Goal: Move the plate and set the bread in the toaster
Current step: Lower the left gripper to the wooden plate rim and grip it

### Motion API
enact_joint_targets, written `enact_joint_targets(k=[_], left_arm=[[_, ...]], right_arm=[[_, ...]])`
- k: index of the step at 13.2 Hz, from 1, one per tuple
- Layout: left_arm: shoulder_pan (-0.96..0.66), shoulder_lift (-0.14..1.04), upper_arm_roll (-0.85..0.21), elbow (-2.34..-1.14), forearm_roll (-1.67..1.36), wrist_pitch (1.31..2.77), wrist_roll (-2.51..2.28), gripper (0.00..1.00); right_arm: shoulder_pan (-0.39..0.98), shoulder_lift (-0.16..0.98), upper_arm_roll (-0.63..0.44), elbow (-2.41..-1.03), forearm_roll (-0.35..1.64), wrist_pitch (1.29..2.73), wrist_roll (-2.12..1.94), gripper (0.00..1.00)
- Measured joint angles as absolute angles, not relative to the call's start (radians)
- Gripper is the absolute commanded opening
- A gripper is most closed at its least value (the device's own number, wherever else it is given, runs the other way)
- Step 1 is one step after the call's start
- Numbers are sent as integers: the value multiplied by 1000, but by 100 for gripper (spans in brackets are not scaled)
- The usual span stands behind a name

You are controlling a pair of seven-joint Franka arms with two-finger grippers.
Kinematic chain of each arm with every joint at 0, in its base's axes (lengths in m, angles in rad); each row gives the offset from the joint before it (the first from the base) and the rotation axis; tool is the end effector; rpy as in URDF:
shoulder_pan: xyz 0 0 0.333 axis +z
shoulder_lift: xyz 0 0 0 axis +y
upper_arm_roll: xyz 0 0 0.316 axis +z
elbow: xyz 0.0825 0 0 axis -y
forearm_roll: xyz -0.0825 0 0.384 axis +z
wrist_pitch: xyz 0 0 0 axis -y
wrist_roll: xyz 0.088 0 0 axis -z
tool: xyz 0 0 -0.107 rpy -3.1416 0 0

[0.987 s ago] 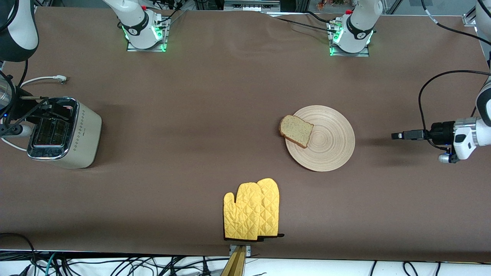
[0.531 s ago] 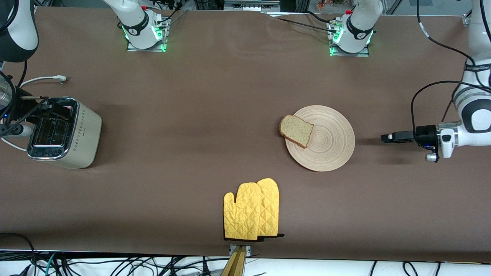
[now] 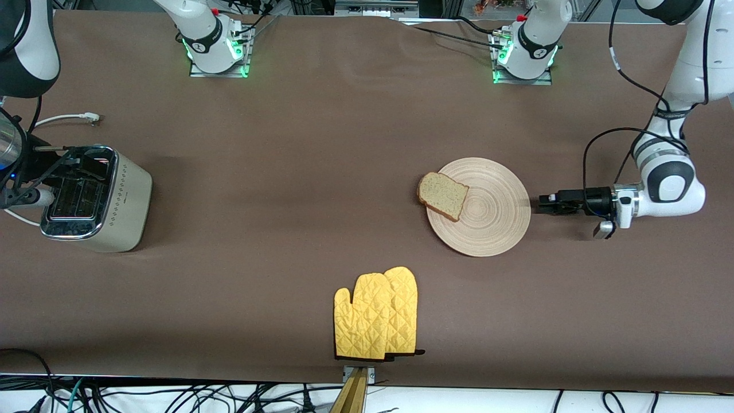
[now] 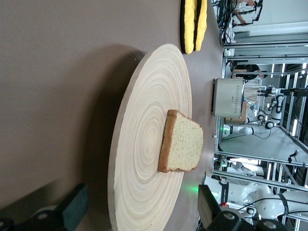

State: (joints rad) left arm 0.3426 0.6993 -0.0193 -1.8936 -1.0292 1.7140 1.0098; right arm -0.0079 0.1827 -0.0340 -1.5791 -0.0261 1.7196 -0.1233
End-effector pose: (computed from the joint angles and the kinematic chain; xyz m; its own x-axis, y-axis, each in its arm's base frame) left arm 0.5469 0.0988 0.1257 0.9975 -0.0537 -0.0457 0.0220 -0.3795 0.9249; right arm 0.6140 -0.0266 0.5263 0.9953 0.0855 -0.0457 0.0867 -0.9959 0.0264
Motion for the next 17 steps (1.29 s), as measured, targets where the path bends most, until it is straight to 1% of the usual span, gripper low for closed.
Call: enact_joint_targets(k=[2,3,5,6,7,9,11,14,17], left_arm=[[311,707,-20,-1897,-1037,1724,1019,92],[299,707,-21,-1898,-1037,1727,1019,90],[293,708,-20,-1902,-1037,1729,1019,90],[293,711,-19,-1904,-1037,1729,1020,85],[293,715,-19,-1904,-1037,1729,1021,74],[293,725,-18,-1904,-1037,1733,1029,46],[293,729,-18,-1904,-1037,1737,1033,25],[295,729,-14,-1904,-1037,1744,1037,8],[297,731,-13,-1903,-1037,1758,1040,0]], right_arm=[[-8,184,-34,-1579,-26,1720,-124,100],[-8,185,-34,-1579,-26,1720,-126,100],[-8,185,-34,-1579,-26,1720,-128,100],[-8,185,-34,-1579,-26,1720,-129,100],[-8,185,-34,-1579,-26,1720,-129,100],[-8,185,-34,-1579,-26,1720,-130,100],[-8,185,-34,-1579,-26,1720,-130,100],[-8,192,-34,-1579,-26,1720,-130,100],[-7,215,-34,-1579,-26,1721,-130,100]])
